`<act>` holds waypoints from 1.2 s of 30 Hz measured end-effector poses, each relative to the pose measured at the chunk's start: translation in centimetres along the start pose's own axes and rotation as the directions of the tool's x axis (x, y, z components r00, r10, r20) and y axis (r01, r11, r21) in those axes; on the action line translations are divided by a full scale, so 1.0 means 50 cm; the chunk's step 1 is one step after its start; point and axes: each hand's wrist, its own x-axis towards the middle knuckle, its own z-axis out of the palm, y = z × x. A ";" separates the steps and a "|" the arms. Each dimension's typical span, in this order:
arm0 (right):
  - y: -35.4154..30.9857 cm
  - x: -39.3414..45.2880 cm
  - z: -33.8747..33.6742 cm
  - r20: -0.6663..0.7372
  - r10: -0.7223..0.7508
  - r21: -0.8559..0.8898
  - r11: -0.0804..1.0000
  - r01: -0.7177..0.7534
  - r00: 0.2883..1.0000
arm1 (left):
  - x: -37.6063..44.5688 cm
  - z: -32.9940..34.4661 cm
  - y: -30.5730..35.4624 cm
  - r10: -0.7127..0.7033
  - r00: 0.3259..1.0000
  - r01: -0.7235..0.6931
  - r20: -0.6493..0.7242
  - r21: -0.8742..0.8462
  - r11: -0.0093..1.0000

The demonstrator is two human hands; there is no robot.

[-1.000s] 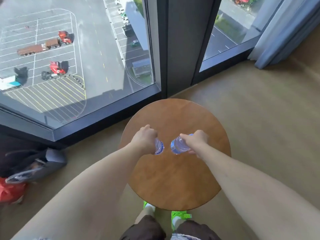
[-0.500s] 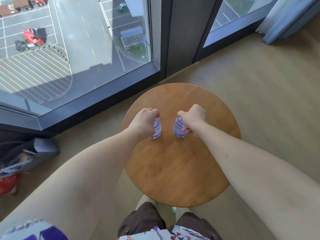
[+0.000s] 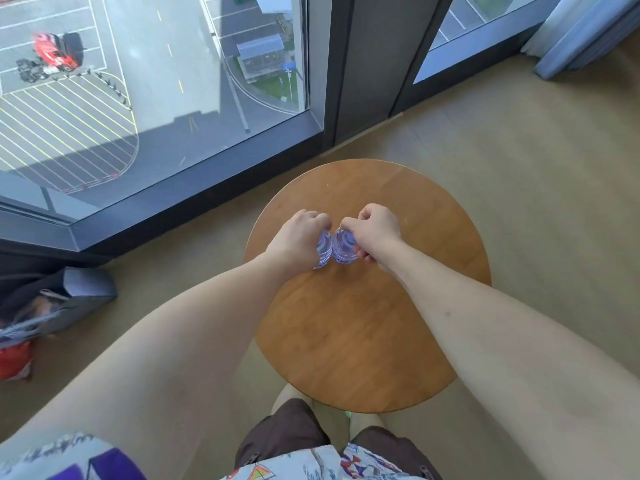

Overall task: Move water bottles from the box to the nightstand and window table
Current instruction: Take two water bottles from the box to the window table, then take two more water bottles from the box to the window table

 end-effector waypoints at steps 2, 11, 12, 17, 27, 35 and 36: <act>0.000 -0.004 -0.003 0.024 0.014 0.015 1.000 -0.014 1.000 | -0.001 0.001 0.001 0.006 1.000 -0.006 0.010 -0.002 1.000; -0.027 -0.044 -0.050 0.131 0.017 -0.180 0.984 0.007 0.991 | -0.041 -0.040 0.046 -0.095 0.995 0.095 0.013 0.002 0.995; -0.032 -0.048 -0.060 0.111 -0.026 -0.241 0.969 0.052 0.993 | -0.049 -0.054 0.054 -0.125 0.992 0.125 -0.014 0.008 0.992; -0.073 -0.070 -0.106 0.133 -0.277 -0.397 0.865 0.307 0.952 | -0.115 -0.126 0.100 -0.298 0.938 0.298 -0.174 -0.025 0.954; -0.149 -0.333 -0.049 0.489 -0.556 -0.400 0.542 0.739 0.672 | -0.452 -0.180 0.197 -0.640 0.667 0.624 -0.383 -0.183 0.760; -0.128 -0.696 0.108 0.717 -0.609 -0.244 0.240 0.940 0.341 | -0.881 -0.148 0.246 -0.828 0.299 0.783 -0.475 -0.373 0.497; -0.114 -0.749 0.131 0.740 -0.607 -0.217 0.192 0.957 0.290 | -0.942 -0.133 0.255 -0.844 0.243 0.799 -0.477 -0.395 0.453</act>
